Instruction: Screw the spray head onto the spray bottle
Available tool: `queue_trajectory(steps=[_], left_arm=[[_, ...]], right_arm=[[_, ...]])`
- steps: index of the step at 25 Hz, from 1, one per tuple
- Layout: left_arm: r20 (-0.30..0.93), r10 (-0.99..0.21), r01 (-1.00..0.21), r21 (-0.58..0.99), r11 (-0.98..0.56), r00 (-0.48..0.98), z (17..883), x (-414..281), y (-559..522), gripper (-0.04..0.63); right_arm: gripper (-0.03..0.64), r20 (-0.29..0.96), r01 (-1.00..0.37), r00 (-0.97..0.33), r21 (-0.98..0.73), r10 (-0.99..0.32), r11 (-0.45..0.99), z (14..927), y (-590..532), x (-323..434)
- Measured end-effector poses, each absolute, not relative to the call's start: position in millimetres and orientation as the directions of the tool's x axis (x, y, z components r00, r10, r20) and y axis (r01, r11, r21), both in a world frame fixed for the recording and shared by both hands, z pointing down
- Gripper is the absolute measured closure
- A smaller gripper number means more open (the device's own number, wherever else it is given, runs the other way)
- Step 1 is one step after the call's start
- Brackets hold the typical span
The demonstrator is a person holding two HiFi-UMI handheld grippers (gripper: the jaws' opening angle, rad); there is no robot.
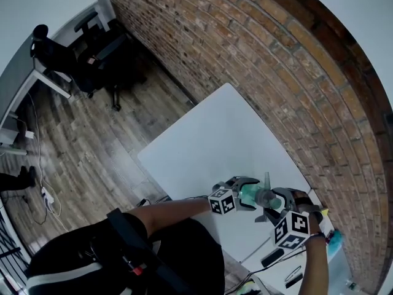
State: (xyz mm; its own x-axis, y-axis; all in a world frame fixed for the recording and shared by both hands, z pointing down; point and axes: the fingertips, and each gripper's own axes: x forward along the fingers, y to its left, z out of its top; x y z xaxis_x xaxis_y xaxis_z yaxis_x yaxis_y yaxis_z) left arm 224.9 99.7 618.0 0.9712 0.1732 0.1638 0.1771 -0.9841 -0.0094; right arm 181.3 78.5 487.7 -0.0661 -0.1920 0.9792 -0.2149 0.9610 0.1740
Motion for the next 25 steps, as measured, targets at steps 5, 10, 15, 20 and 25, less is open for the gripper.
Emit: queue_trajectory(steps=[5, 10, 15, 20, 25], left_arm=[[0.163, 0.182, 0.184, 0.000, -0.983, 0.970, 617, 225, 100, 0.140], [0.160, 0.182, 0.184, -0.003, -0.983, 0.970, 617, 225, 99, 0.140], [0.158, 0.182, 0.185, 0.000, -0.983, 0.971, 617, 224, 100, 0.140], [0.156, 0.182, 0.184, 0.001, -0.983, 0.971, 617, 225, 100, 0.140], [0.154, 0.181, 0.183, 0.005, -0.983, 0.971, 618, 223, 100, 0.140]], right_arm=[[0.344, 0.985, 0.052, 0.014, 0.172, -0.173, 0.984, 490, 83, 192], [0.345, 0.979, 0.294, 0.112, 0.132, -0.171, 0.947, 500, 86, 204], [0.345, 0.973, 0.460, 0.143, 0.095, -0.179, 0.883, 510, 88, 201], [0.344, 0.972, 0.560, 0.148, 0.070, -0.183, 0.826, 513, 93, 196], [0.344, 0.962, 0.664, 0.157, 0.063, -0.222, 0.745, 527, 96, 196]])
